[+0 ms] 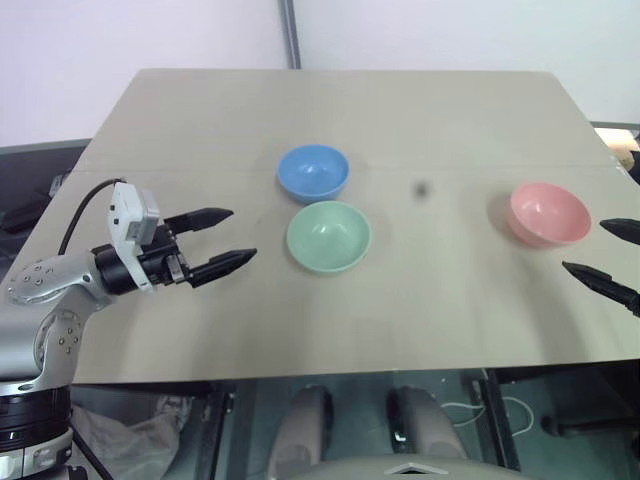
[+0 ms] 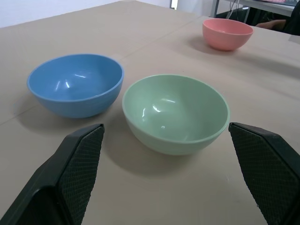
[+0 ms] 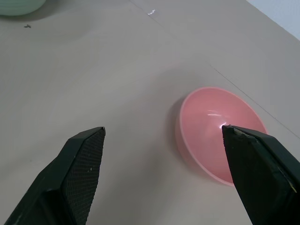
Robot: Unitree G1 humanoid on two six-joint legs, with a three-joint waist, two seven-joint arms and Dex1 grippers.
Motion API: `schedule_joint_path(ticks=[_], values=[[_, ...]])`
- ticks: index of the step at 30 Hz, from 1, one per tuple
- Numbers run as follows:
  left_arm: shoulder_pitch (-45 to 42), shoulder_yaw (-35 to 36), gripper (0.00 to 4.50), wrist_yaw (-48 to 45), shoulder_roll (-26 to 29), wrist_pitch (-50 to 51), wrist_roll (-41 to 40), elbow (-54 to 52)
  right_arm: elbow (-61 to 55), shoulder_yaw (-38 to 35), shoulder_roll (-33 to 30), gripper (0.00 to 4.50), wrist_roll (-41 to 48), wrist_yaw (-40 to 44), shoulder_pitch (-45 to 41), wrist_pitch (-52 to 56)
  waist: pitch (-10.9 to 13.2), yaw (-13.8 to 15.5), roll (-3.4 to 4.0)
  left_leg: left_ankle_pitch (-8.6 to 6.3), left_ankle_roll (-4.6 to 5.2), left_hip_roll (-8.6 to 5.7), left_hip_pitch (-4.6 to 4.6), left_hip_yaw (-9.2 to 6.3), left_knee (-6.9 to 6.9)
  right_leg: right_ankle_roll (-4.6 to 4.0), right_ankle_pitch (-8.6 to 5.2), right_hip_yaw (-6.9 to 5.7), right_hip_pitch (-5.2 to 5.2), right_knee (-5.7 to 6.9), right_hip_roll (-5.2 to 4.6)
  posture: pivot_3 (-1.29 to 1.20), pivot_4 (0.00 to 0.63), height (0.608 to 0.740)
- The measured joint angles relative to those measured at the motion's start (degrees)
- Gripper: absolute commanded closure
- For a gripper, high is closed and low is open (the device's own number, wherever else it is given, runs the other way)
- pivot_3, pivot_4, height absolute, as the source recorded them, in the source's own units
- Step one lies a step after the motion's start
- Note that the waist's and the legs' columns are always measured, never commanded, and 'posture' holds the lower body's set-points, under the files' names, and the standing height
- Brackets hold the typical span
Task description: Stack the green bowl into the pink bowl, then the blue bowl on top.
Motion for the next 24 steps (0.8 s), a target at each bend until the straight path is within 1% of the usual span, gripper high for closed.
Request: schedule_joint_path(ticks=[2, 8, 15, 18, 22, 24], values=[[-0.01, 0.00, 0.00, -0.03, 0.00, 0.00, 0.01, 0.00, 0.00, 0.01, 0.00, 0.16, 0.00, -0.01, -0.01, 0.00, 0.00, 0.00, 0.00, 0.00, 0.00, 0.00, 0.00, 0.00, 0.00, 0.00, 0.00, 0.00, 0.00, 0.00, 0.00, 0.00, 0.150, 0.740], [-2.26, -1.83, 0.00, -3.67, -0.05, -0.08, -1.01, 0.46, -0.83, 6.88, 1.06, 0.16, -0.86, -2.97, -2.64, -0.80, 0.00, -0.03, 0.00, 0.00, 0.00, 0.00, 0.00, 0.01, 0.02, -0.04, 0.03, 0.01, -0.01, 0.02, 0.01, 0.00, 0.150, 0.740], [-2.31, -1.93, 0.00, -4.54, -0.11, 0.06, -2.43, -0.13, -0.83, 9.40, 1.12, 0.16, -1.35, -3.87, -4.29, -1.36, 0.00, -0.01, 0.00, 0.00, 0.00, 0.00, -0.01, -0.01, 0.02, -0.04, 0.03, 0.00, 0.00, 0.01, 0.01, 0.00, 0.150, 0.740], [-2.41, -2.19, 0.00, -4.70, -0.10, 0.13, -2.80, -0.52, 0.34, 11.90, 1.05, 0.16, -2.61, -3.88, -5.51, -2.77, -0.01, -0.03, 0.00, 0.00, 0.00, 0.00, 0.01, 0.01, 0.04, -0.03, 0.03, 0.01, 0.00, 0.02, 0.01, 0.00, 0.150, 0.740], [-2.39, -3.51, 0.00, -5.26, -0.25, 0.09, -2.83, -1.81, 6.62, 17.67, 0.93, 0.16, -7.00, -6.15, -10.83, -4.24, -0.01, -0.15, -0.01, 0.00, 0.00, -0.02, 0.05, 0.07, 0.07, -0.04, 0.04, 0.08, 0.01, 0.04, 0.00, 0.00, 0.150, 0.740], [-2.75, -5.40, 0.00, -6.22, -1.62, 0.21, -4.23, -3.35, 15.82, 25.80, 1.68, 0.16, -12.50, -9.51, -20.17, -4.21, -0.01, -0.60, -0.06, 0.01, 0.01, 0.00, 0.08, 0.22, 0.10, -0.04, 0.06, 0.21, -0.02, 0.07, 0.03, 0.00, 0.150, 0.740]])
